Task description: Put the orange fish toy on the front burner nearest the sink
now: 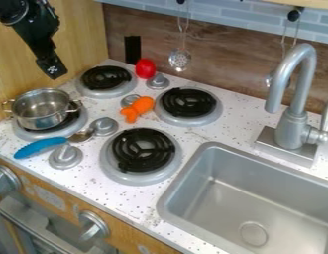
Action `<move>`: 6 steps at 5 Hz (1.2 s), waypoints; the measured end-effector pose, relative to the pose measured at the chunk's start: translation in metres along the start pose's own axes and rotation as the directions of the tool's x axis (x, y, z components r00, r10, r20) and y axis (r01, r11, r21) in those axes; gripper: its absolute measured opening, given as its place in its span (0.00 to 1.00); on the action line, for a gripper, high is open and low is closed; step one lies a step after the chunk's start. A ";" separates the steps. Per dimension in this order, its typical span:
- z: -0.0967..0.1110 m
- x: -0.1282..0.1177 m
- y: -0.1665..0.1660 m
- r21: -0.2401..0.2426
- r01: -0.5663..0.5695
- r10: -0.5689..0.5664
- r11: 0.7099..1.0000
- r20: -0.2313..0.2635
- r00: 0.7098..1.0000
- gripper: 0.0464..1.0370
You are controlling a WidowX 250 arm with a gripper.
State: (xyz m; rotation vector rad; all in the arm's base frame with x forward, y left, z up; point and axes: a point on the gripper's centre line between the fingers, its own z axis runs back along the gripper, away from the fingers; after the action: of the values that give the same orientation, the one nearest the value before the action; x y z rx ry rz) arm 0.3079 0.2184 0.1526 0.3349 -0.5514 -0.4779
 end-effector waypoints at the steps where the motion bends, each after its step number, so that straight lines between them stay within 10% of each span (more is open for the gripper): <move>1: -0.010 -0.004 -0.007 -0.033 -0.007 0.006 0.999 -0.013 1.000 0.97; 3: -0.012 -0.004 -0.009 -0.039 -0.004 0.004 0.999 -0.015 1.000 0.97; 6: -0.098 0.044 -0.038 -0.150 0.027 -0.031 0.988 -0.021 0.999 0.97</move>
State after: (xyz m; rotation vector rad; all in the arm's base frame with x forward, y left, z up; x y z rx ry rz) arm 0.3831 0.1811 0.0763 0.2048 -0.4858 -0.5398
